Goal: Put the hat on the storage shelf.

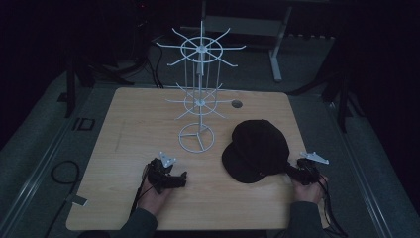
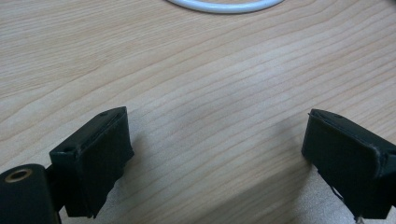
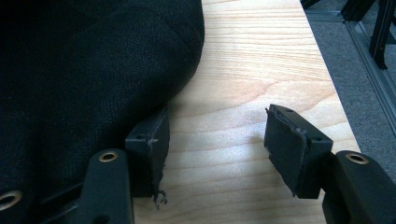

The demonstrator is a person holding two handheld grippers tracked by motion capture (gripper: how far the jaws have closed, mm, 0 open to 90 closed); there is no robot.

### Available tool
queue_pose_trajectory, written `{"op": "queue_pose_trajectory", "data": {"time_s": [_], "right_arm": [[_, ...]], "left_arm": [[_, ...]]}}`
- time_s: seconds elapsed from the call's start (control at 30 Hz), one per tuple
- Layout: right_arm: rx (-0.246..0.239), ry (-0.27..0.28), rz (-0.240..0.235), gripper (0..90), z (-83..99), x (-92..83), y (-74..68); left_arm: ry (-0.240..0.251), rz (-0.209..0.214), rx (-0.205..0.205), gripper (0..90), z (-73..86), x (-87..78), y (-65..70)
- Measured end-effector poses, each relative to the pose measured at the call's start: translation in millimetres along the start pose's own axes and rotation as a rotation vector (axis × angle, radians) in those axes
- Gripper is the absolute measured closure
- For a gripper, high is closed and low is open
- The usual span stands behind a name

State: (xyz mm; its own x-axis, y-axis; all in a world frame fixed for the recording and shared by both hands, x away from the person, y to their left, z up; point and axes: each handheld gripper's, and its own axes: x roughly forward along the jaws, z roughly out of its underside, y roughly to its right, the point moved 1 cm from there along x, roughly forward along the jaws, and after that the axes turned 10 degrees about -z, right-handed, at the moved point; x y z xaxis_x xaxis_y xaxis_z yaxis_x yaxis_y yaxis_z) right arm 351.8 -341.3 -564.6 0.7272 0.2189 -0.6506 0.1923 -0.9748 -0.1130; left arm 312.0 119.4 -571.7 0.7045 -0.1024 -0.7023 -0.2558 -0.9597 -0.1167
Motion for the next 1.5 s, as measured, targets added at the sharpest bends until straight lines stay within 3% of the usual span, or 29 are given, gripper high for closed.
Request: {"op": "queue_pose_trajectory", "data": {"time_s": [0.47,0.53,0.6,0.63,0.77,0.83,0.93,1.17,1.43,1.5], "right_arm": [[0.005,-0.019,0.004,41.2,-2.1,-0.2,-0.7],[0.011,-0.030,0.005,44.4,-3.3,-0.7,-0.7],[0.034,-0.057,0.018,57.1,-6.5,-3.8,-0.1],[0.040,-0.061,0.012,58.1,-7.3,-4.8,-0.1],[0.072,-0.015,0.027,60.9,-15.1,-16.3,-2.1],[0.080,0.025,0.026,60.7,-20.1,-24.5,-4.0],[0.101,0.062,-0.015,58.5,-25.6,-33.9,-11.0],[0.071,0.069,-0.043,51.3,-32.2,-36.8,-30.6],[0.127,0.000,-0.090,43.5,-34.9,-19.3,-40.9],[0.143,-0.040,-0.070,42.5,-34.2,-10.8,-42.6]], "left_arm": [[0.002,0.012,0.013,8.7,-1.4,0.7,2.6],[0.002,0.013,0.015,8.7,-1.4,0.7,2.8],[0.002,0.014,0.015,8.7,-1.6,0.8,3.0],[0.002,0.014,0.016,8.7,-1.6,0.8,3.0],[0.002,0.015,0.018,8.7,-1.6,0.8,3.2],[0.002,0.015,0.017,8.7,-1.6,0.7,3.4],[0.003,0.014,0.014,8.7,-1.6,0.8,3.8],[0.003,0.015,0.014,8.8,-1.6,0.7,4.2],[0.004,0.016,0.018,8.9,-1.6,0.6,4.5],[0.004,0.016,0.018,8.8,-1.6,0.6,4.6]]}}
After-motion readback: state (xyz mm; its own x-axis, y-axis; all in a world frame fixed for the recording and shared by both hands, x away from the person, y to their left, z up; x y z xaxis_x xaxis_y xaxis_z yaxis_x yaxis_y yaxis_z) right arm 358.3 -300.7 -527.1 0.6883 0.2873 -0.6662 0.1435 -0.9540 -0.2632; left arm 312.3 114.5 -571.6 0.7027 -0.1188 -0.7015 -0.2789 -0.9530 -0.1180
